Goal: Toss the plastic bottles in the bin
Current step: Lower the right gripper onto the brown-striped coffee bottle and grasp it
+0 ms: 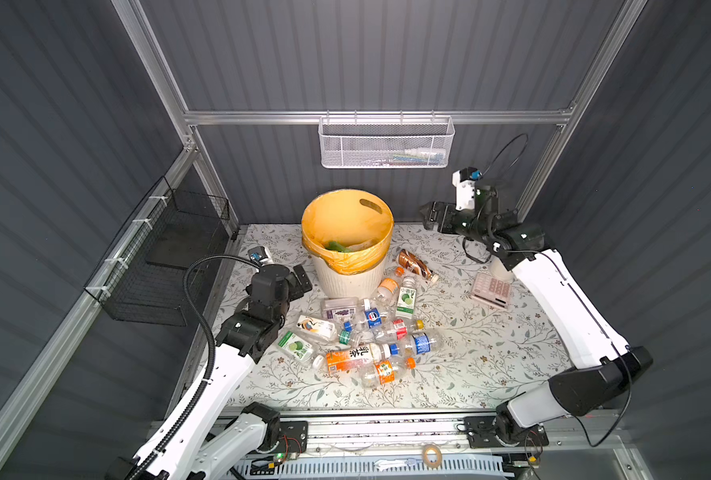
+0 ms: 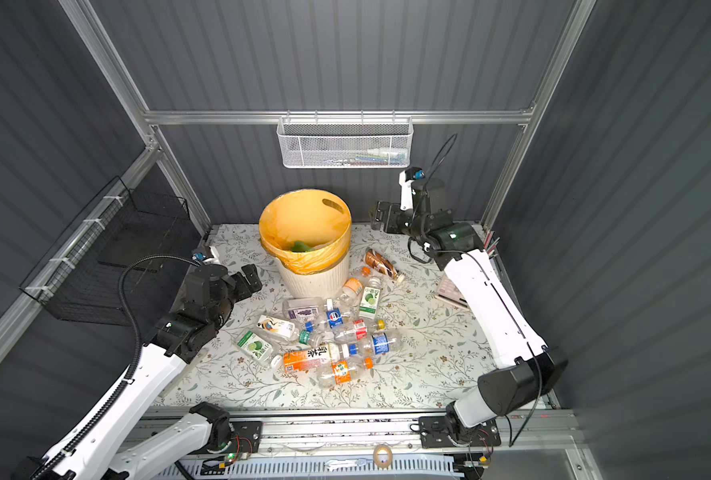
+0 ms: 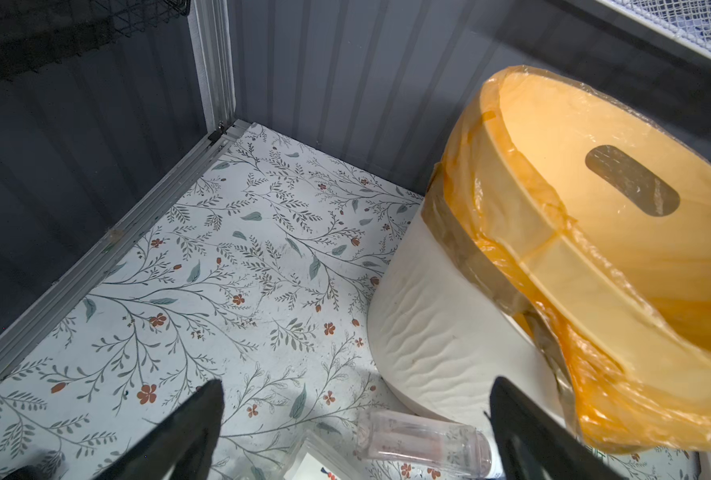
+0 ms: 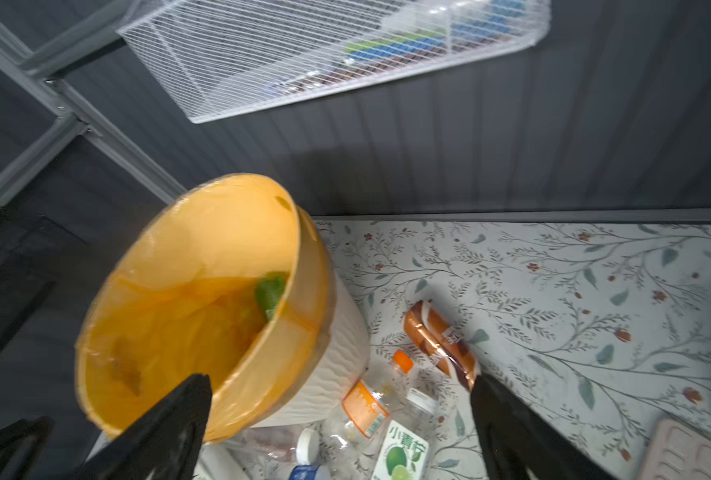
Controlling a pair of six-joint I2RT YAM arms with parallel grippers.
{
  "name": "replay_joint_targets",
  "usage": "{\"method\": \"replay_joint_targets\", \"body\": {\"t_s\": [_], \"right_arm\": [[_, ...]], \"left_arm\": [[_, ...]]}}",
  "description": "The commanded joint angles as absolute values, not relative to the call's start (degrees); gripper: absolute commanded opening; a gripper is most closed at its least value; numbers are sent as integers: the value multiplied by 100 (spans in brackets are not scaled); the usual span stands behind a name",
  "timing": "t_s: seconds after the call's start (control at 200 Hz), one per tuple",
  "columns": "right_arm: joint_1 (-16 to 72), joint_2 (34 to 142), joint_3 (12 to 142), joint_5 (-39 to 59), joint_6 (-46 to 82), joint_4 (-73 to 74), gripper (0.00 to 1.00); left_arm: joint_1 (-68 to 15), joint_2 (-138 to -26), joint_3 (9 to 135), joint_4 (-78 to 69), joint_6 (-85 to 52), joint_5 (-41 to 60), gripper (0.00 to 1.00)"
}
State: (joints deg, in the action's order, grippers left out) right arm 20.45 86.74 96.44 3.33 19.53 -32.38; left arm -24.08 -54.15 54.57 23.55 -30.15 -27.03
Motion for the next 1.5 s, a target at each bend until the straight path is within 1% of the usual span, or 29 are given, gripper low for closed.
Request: {"method": "replay_joint_targets", "body": {"t_s": [0.0, 0.13, 0.295, 0.39, 0.515, 0.73, 0.925, 1.061, 1.201, 1.251, 1.366, 1.496], "right_arm": [[1757, 8902, 8844, 112, 1525, -3278, 99], [1498, 9023, 8289, 261, 801, -3156, 99], [1429, 9627, 8306, 442, 81, -3198, 98], [1428, 10133, 8598, 743, -132, -3328, 96], [1433, 10744, 8995, 873, -275, -3401, 96], [1467, 11564, 9667, 966, -432, -3389, 96], [1579, 12277, 10344, 1096, -675, -3690, 96], [1674, 12689, 10804, 1132, -843, -4036, 93], [1722, 12989, 11092, 858, -864, -4173, 90], [1723, 13167, 11370, 598, -759, -4351, 87], [1723, 13690, 12102, 196, -628, -4857, 84], [1714, 14005, 12466, -156, -507, -5060, 78]], "left_arm": [[-2408, -5446, 5423, 2418, -3142, -2661, 99], [-2408, -5434, 5339, 2456, -3247, -2666, 99], [-2408, -5478, 5253, 2570, -3379, -2783, 99], [-2399, -5459, 5123, 2538, -3477, -2847, 99], [-2367, -5485, 4983, 2594, -3581, -2868, 99], [-1803, -5875, 4972, 2950, -4049, -2182, 99], [-1575, -5883, 4861, 2913, -4082, -2058, 100], [-1521, -5981, 4887, 3030, -4110, -1983, 99], [-1512, -5990, 4918, 3071, -4088, -1988, 100], [-1512, -5985, 4945, 3090, -4064, -2003, 99], [-1503, -6003, 5031, 3168, -4027, -2019, 99], [-1503, -6021, 5063, 3205, -4023, -2032, 99]]}}
